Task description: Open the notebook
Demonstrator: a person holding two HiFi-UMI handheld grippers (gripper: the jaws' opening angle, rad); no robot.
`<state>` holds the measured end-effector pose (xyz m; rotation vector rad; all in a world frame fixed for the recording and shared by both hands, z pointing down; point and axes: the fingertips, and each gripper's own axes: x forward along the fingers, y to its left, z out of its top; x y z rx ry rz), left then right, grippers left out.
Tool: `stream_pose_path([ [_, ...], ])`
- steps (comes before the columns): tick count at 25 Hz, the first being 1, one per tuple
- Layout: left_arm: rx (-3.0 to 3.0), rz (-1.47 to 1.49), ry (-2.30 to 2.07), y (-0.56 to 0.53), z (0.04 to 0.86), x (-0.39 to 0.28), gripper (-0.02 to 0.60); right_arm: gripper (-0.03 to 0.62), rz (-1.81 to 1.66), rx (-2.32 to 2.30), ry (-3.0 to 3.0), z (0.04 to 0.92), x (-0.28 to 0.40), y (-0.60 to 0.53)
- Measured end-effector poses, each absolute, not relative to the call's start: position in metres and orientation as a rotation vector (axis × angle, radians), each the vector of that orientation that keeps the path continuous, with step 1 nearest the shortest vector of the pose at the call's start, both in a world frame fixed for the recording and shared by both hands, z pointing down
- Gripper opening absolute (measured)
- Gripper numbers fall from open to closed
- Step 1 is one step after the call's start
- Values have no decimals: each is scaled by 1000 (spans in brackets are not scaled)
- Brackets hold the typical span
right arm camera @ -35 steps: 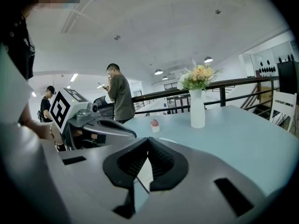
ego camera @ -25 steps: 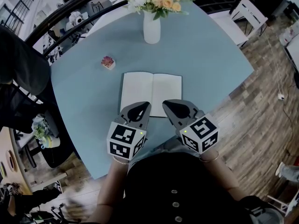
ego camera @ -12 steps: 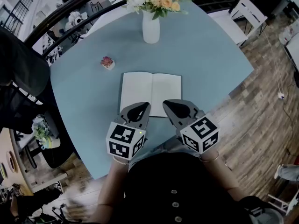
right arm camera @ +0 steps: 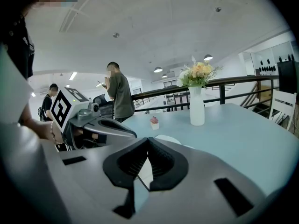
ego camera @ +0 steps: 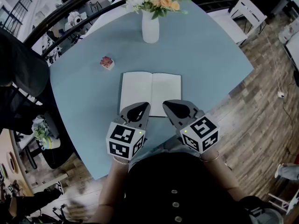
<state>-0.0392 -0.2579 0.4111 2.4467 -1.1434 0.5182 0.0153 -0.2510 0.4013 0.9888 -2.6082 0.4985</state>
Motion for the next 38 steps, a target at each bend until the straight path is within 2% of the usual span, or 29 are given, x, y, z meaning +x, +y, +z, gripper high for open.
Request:
stream_pose_path([
  [38, 2448, 530, -1132, -252, 413, -47, 17, 2, 496, 997, -2610, 399, 9, -242],
])
